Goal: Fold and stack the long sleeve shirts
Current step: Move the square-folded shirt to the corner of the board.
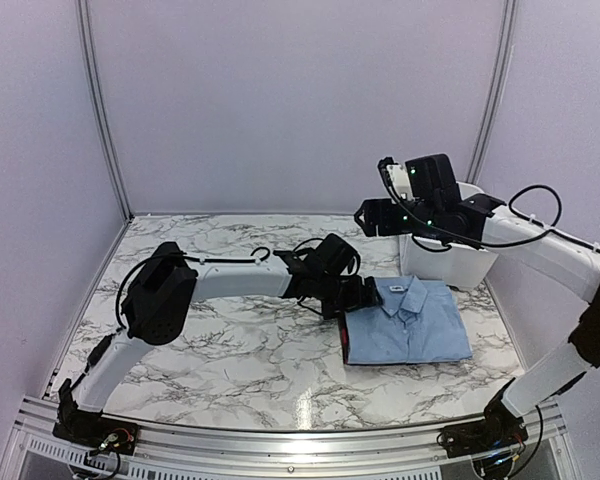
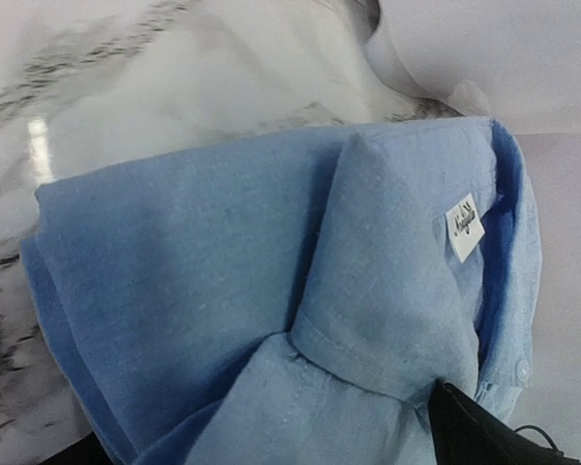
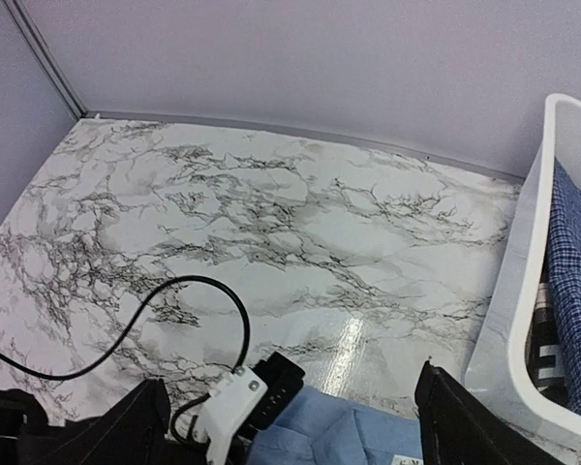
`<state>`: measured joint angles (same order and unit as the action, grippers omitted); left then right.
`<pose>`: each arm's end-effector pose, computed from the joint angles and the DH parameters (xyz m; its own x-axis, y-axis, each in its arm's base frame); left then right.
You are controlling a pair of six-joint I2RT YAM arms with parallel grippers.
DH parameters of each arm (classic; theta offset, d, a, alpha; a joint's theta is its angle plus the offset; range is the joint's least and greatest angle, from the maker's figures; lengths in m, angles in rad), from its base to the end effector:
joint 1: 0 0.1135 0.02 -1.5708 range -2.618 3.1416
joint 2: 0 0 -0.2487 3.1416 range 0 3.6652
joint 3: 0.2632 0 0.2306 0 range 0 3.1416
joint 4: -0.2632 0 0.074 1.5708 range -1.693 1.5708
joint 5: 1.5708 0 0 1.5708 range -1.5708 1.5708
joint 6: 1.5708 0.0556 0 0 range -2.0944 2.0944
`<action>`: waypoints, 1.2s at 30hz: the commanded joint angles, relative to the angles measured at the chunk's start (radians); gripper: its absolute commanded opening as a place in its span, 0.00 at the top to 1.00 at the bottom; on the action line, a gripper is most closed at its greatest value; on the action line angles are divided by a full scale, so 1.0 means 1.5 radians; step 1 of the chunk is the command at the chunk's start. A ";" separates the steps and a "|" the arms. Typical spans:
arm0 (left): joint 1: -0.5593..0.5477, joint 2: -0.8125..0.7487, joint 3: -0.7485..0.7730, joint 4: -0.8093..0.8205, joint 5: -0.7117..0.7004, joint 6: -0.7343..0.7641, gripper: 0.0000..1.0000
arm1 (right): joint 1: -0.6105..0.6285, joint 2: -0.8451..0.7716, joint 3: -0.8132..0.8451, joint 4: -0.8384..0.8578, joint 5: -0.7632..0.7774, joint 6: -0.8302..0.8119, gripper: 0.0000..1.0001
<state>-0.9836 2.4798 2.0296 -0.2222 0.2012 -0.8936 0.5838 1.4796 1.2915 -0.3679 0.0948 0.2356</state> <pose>0.2917 -0.4584 0.1434 -0.9194 0.0033 -0.3932 0.2965 0.6627 -0.6877 0.2842 0.1815 0.3102 -0.5406 -0.0786 -0.8376 -0.3655 0.9187 0.1497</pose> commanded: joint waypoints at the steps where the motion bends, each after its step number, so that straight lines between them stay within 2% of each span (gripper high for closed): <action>1: -0.027 0.081 0.097 0.019 0.019 -0.038 0.04 | -0.008 -0.048 -0.003 -0.008 -0.002 -0.006 0.17; 6: -0.049 0.144 0.187 0.049 0.027 -0.070 0.04 | -0.009 -0.092 -0.019 0.002 -0.030 0.015 0.16; 11: -0.069 0.177 0.197 0.172 0.032 -0.122 0.05 | -0.009 -0.125 -0.042 0.013 -0.054 0.029 0.17; 18: -0.095 0.222 0.234 0.241 0.025 -0.178 0.05 | -0.009 -0.150 -0.067 0.013 -0.056 0.032 0.16; 32: -0.118 0.208 0.229 0.212 -0.020 -0.169 0.05 | -0.008 -0.151 -0.070 0.014 -0.083 0.030 0.16; 36: -0.118 0.180 0.199 0.205 -0.039 -0.147 0.03 | -0.009 -0.152 -0.069 0.013 -0.078 0.031 0.16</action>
<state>-1.1454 2.7819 2.3592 0.1139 0.1711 -1.1553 0.5785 1.2743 1.1805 -0.3641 -0.0189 0.2714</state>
